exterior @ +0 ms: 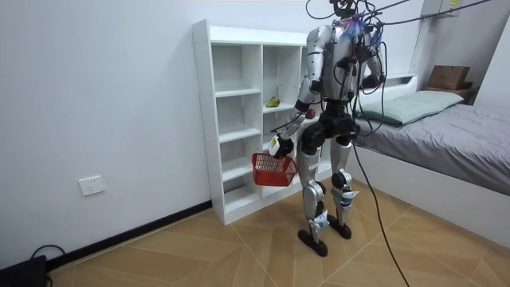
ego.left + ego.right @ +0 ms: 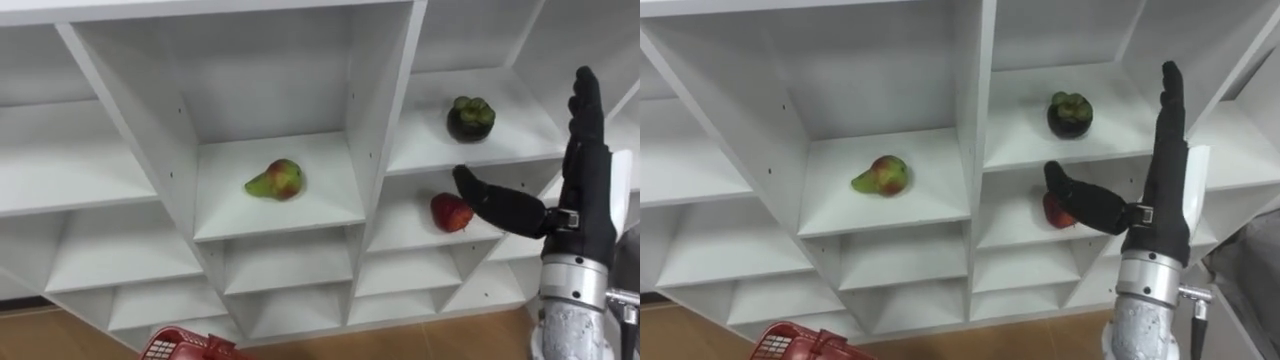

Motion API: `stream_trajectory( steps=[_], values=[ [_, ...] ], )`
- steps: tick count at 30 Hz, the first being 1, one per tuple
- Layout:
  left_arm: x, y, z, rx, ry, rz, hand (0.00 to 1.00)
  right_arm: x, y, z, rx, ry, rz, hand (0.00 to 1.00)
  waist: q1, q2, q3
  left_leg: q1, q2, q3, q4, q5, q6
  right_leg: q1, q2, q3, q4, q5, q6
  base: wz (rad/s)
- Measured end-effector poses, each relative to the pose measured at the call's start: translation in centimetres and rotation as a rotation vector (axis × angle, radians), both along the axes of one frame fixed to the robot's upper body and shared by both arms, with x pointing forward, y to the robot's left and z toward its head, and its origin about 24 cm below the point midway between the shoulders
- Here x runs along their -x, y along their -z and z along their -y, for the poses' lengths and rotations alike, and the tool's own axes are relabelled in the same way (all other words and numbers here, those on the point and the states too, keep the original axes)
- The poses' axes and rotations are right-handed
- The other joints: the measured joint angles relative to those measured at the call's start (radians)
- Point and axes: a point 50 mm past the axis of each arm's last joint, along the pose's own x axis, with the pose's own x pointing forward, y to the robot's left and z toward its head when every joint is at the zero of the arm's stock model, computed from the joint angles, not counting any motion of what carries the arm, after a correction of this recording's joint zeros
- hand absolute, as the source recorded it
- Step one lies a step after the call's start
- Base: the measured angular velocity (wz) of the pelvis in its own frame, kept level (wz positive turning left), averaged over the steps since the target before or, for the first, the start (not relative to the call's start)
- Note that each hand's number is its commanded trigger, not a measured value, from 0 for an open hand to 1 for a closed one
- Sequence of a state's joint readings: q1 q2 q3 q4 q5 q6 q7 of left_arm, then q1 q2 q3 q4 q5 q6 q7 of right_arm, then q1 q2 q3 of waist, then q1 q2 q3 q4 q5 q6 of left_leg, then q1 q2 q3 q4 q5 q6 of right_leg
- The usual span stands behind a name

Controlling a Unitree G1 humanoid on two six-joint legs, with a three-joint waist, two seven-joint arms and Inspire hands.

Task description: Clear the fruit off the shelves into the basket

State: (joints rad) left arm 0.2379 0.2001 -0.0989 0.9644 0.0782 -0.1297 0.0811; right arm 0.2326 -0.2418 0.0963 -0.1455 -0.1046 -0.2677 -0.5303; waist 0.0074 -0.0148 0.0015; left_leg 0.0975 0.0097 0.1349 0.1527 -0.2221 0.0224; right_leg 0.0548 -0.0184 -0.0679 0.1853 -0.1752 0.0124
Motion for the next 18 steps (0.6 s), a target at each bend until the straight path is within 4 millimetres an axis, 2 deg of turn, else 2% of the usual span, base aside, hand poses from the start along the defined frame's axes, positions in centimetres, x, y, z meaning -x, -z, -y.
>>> stream_trajectory(
  steps=[4,11,13,18],
  values=[
    [0.2,0.0,-0.2,-0.008,-0.001,-0.018,1.0,-0.5,-0.1,0.1,-0.025,0.006,0.001,0.0,0.0,-0.017,-0.0007,0.002,0.0,-0.012,0.004,0.001,-0.001,0.009,-0.001,-0.017,-0.001,0.0,0.0,0.11],
    [0.6,0.1,-0.2,-0.005,-0.002,-0.032,1.0,-1.6,-0.8,-0.1,-0.02,-0.029,0.029,0.0,0.0,-0.021,0.0037,0.001,-0.001,-0.033,0.009,0.001,-0.001,0.018,-0.003,-0.029,-0.001,0.0,0.0,0.07],
    [0.5,0.1,-0.2,-0.004,0.0,-0.028,1.0,-2.4,-0.4,0.7,-0.008,-0.038,-0.005,0.0,-0.001,-0.023,0.0054,0.0,-0.003,-0.037,0.011,0.001,-0.001,0.02,-0.005,-0.034,-0.002,0.0,0.0,0.05],
    [0.3,0.0,-0.5,-0.007,-0.005,-0.022,1.0,-2.8,0.0,2.0,0.013,-0.031,-0.045,0.0,0.001,-0.026,0.007,0.001,-0.004,-0.043,0.009,0.001,-0.001,0.03,-0.006,-0.042,-0.017,0.0,0.0,0.05]
  ],
)
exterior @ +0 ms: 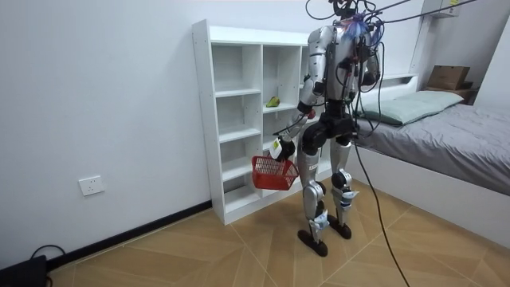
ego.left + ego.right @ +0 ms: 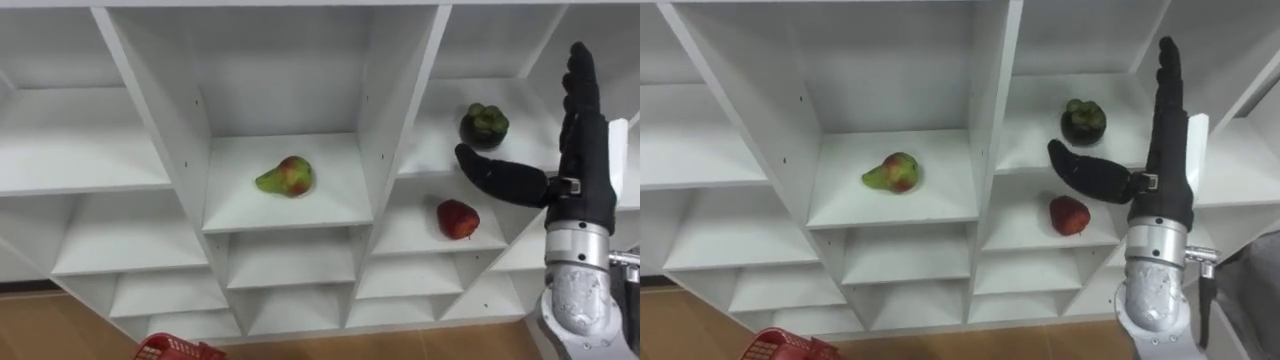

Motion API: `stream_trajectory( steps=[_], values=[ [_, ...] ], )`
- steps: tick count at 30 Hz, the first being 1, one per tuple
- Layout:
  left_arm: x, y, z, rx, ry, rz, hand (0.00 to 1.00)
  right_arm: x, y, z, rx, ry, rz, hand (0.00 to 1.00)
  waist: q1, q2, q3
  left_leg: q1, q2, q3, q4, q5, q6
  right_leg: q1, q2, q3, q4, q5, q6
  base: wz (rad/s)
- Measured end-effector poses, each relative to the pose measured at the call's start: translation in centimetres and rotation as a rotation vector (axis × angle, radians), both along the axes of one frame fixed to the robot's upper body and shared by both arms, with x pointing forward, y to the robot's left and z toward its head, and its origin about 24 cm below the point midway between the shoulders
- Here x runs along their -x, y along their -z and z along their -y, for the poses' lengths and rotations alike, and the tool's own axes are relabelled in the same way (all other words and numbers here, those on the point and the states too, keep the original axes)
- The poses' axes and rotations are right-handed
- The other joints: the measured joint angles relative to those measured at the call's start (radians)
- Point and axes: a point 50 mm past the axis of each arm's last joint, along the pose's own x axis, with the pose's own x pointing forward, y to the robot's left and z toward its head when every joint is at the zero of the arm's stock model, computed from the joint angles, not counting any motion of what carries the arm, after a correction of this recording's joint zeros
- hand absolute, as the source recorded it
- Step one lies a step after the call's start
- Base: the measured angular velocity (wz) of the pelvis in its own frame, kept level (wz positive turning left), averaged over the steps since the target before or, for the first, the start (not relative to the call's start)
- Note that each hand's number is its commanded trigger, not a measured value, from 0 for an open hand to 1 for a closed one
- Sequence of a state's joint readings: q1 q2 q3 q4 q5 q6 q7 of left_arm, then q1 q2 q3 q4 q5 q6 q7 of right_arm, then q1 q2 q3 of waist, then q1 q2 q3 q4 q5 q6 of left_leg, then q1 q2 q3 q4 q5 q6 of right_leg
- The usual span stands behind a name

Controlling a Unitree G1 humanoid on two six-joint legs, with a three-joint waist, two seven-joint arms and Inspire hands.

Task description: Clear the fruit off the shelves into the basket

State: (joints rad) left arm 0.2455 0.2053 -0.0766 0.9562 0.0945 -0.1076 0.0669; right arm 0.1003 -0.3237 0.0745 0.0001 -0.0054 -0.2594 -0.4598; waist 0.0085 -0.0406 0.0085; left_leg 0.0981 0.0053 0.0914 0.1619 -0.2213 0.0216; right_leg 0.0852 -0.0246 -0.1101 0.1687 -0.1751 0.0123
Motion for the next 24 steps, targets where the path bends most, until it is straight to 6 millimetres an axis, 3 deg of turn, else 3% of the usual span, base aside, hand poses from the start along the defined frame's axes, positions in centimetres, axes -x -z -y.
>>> stream_trajectory(
  steps=[10,24],
  values=[
    [-1.1,-0.3,0.1,0.004,0.069,0.017,1.0,-0.3,1.1,0.8,-0.074,-0.018,-0.073,0.0,0.02,-0.024,-0.0039,0.002,-0.001,-0.006,0.001,0.001,0.0,0.006,-0.001,-0.005,-0.004,0.0,0.0,0.01],
    [-0.3,-0.2,-0.6,-0.013,0.006,-0.019,1.0,-2.0,1.4,1.7,-0.119,-0.001,-0.121,0.0,0.025,-0.02,-0.0002,0.001,-0.001,-0.012,0.006,0.001,-0.001,0.013,-0.003,-0.02,-0.002,0.0,0.0,0.02]
  ],
)
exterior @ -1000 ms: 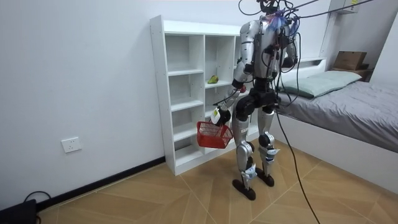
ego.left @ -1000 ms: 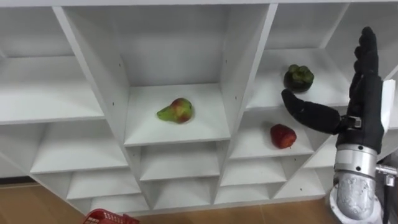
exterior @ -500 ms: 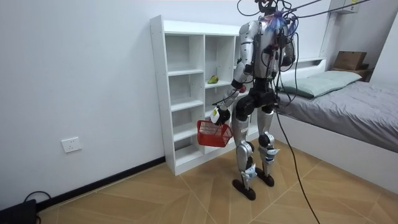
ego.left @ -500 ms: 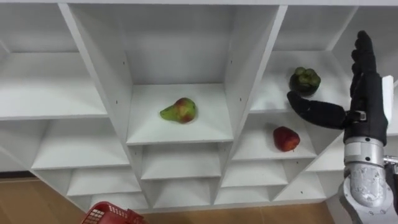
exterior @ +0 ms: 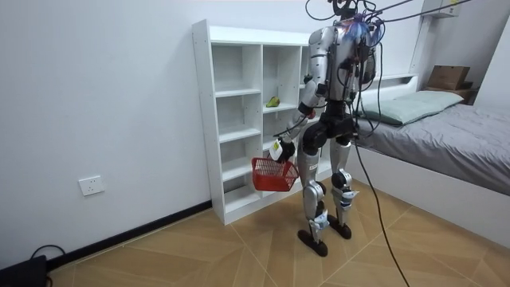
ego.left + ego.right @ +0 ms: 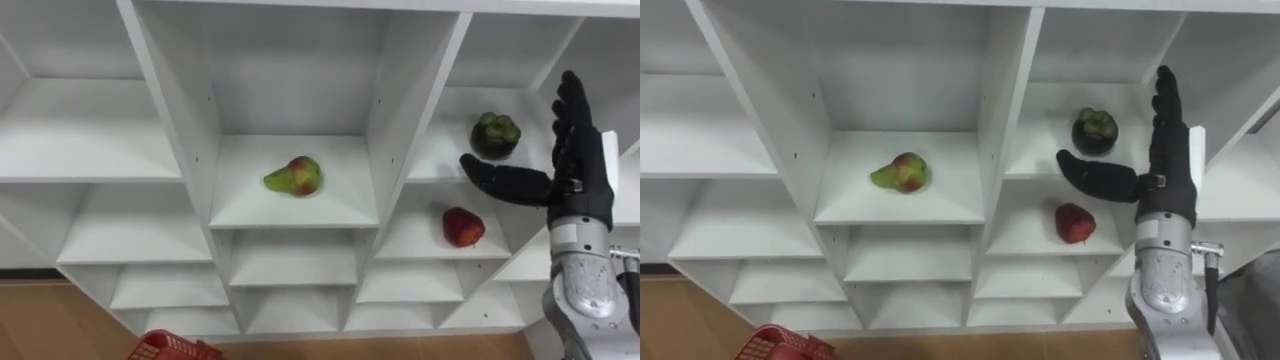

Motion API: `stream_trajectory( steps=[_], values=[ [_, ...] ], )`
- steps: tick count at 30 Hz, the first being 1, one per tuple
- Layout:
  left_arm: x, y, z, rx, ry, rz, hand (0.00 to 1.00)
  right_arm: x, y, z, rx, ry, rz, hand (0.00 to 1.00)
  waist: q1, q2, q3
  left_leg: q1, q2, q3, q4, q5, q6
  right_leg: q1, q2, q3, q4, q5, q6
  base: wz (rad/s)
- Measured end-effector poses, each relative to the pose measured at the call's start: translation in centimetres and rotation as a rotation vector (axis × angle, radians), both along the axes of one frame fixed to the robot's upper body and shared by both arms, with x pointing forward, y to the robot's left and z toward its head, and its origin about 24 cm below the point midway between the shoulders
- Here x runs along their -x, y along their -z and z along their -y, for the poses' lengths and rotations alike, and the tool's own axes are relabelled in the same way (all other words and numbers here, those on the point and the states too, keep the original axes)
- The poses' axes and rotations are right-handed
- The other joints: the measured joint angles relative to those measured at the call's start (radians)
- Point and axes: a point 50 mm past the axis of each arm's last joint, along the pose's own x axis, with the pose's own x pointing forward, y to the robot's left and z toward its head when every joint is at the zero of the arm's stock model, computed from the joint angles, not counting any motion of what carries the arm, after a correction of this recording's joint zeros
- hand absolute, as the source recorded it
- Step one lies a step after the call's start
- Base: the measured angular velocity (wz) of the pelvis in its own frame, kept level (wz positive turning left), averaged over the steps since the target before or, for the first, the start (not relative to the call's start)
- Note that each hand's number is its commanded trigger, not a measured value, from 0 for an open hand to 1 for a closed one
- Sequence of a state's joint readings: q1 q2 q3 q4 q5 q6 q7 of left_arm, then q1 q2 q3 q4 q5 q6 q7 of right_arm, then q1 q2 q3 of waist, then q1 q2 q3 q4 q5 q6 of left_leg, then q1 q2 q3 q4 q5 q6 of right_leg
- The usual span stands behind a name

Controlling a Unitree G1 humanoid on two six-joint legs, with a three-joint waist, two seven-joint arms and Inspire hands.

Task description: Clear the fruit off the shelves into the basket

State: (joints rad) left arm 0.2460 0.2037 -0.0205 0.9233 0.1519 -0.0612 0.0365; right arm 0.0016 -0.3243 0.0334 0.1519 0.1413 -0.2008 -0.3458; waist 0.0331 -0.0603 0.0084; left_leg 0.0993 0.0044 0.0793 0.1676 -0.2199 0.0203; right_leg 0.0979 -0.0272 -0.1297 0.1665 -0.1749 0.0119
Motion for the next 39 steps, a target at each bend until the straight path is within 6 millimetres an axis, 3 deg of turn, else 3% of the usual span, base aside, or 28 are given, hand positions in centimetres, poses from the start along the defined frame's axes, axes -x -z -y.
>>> stream_trajectory(
  steps=[9,15,21,39],
  values=[
    [0.5,0.1,-0.4,-0.019,-0.016,-0.039,1.0,-0.6,0.2,0.6,-0.01,0.033,-0.038,0.0,0.002,0.008,-0.0002,0.001,0.0,-0.002,0.0,0.001,0.0,0.001,-0.001,-0.001,-0.001,0.0,0.0,0.0],
    [0.9,0.2,-0.4,-0.028,0.018,-0.071,1.0,-1.0,1.2,1.0,-0.006,0.035,-0.091,0.0,0.001,-0.005,-0.0016,0.002,0.0,-0.002,0.002,0.002,0.0,0.004,-0.002,-0.007,0.0,0.0,0.0,0.01],
    [1.1,0.2,-0.3,-0.022,0.041,-0.089,1.0,-1.1,1.9,1.2,0.02,0.018,-0.142,0.0,0.003,-0.015,0.0029,0.0,0.0,-0.003,0.006,0.002,0.0,0.004,-0.002,-0.007,0.002,0.0,0.0,0.0],
    [1.3,0.3,-0.2,-0.001,0.073,-0.123,1.0,-1.3,2.1,0.9,0.079,-0.039,-0.168,0.0,0.001,-0.006,-0.0012,-0.001,0.0,-0.013,0.007,0.002,0.0,0.005,-0.001,-0.011,0.003,0.001,-0.001,0.0]
  ],
)
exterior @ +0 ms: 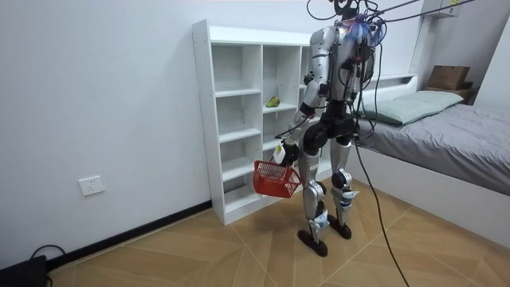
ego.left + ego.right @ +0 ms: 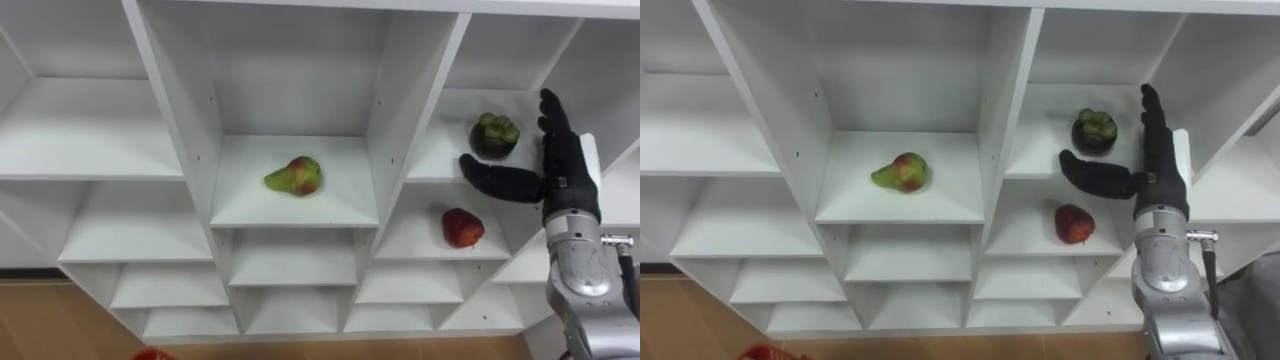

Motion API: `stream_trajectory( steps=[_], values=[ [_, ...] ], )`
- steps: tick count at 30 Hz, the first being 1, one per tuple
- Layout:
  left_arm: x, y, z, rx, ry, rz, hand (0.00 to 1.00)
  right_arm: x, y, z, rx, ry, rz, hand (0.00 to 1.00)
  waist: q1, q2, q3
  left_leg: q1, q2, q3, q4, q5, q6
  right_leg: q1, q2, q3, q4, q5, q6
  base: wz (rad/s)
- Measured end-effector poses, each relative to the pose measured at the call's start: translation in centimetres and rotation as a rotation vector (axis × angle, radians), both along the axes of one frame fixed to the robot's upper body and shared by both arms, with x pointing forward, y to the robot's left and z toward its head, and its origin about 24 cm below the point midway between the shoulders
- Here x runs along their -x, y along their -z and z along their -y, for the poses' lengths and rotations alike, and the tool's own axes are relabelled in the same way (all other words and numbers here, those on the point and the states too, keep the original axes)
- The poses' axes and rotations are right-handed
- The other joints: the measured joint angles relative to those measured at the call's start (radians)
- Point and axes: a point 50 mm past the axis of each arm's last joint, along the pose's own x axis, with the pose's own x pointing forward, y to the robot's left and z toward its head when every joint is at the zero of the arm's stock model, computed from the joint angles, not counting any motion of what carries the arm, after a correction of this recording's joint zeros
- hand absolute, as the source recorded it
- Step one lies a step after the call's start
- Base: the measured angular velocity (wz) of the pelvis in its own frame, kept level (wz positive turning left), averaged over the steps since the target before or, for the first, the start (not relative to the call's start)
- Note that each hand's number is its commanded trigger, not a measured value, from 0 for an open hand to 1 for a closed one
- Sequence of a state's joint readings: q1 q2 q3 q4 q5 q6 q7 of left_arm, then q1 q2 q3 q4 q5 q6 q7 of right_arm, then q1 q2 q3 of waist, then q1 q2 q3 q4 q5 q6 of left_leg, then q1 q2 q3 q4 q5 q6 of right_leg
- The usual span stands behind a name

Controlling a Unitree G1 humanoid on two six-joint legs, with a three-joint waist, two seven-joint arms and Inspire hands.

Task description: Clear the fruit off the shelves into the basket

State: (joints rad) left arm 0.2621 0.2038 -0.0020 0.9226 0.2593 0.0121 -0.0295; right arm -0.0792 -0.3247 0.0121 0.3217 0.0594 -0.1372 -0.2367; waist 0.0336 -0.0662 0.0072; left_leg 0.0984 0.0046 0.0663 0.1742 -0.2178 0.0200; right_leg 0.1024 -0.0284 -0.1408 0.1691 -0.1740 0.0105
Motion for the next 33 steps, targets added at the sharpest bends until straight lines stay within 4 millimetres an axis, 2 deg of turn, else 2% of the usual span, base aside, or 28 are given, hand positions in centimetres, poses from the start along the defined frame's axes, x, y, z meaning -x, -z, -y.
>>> stream_trajectory(
  steps=[23,33],
  values=[
    [-0.04,0.03,0.0,-0.007,0.015,-0.013,1.0,-0.4,0.4,0.28,0.009,0.002,-0.026,0.0,-0.002,0.001,-0.0016,-0.002,-0.001,-0.017,0.013,0.0,-0.001,0.011,-0.001,-0.014,0.001,0.001,-0.002,0.01],
    [0.07,0.05,-0.02,-0.008,0.014,-0.019,1.0,-0.42,0.43,0.19,0.026,-0.02,-0.036,0.0,-0.005,0.004,-0.0079,-0.001,-0.001,-0.018,0.014,0.0,-0.001,0.013,-0.001,-0.014,0.001,0.001,-0.002,0.0]
  ],
)
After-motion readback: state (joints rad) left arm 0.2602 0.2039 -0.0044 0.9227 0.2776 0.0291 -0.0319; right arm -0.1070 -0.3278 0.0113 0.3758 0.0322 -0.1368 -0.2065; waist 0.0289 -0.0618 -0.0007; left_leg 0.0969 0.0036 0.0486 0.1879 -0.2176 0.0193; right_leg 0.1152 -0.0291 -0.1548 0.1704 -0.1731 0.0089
